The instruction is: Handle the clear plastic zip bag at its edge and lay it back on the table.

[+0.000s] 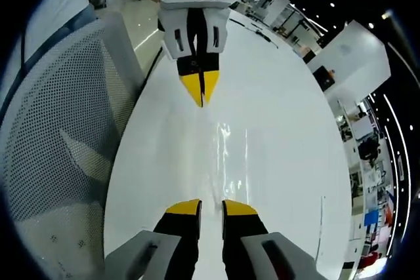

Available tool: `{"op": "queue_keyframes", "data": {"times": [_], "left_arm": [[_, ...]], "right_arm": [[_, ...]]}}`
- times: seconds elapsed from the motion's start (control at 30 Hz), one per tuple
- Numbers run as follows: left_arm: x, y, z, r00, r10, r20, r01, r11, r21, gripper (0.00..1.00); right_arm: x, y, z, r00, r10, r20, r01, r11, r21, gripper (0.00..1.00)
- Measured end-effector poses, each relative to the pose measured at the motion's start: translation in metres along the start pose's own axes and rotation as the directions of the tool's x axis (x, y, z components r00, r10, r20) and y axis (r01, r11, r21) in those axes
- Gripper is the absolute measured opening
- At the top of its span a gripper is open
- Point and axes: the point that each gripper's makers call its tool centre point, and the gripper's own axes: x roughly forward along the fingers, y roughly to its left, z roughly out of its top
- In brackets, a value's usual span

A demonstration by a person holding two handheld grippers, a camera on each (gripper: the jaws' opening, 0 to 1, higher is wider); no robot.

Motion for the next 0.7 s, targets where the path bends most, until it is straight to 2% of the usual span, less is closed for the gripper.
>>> {"op": "queue_keyframes", "data": {"times": [0.23, 0.5, 0.7], "left_arm": [[0.0, 0.001, 0.0, 1.0, 0.0, 0.0, 0.0, 1.0, 0.008, 0.0], [-0.003, 0.0, 0.006, 1.0, 0.004, 0.003, -0.004, 0.999, 0.033, 0.0], [-0.006, 0.002, 0.006, 1.0, 0.008, 0.003, -0.008, 0.999, 0.043, 0.0]], "right_arm": [[-0.008, -0.01, 0.024, 0.997, 0.005, 0.082, -0.01, 0.999, 0.053, 0.2], [-0.005, -0.024, 0.032, 0.996, -0.021, 0.091, 0.016, 0.998, 0.054, 0.2], [-0.001, -0.025, 0.033, 0.996, -0.021, 0.086, 0.017, 0.999, 0.043, 0.19]]}}
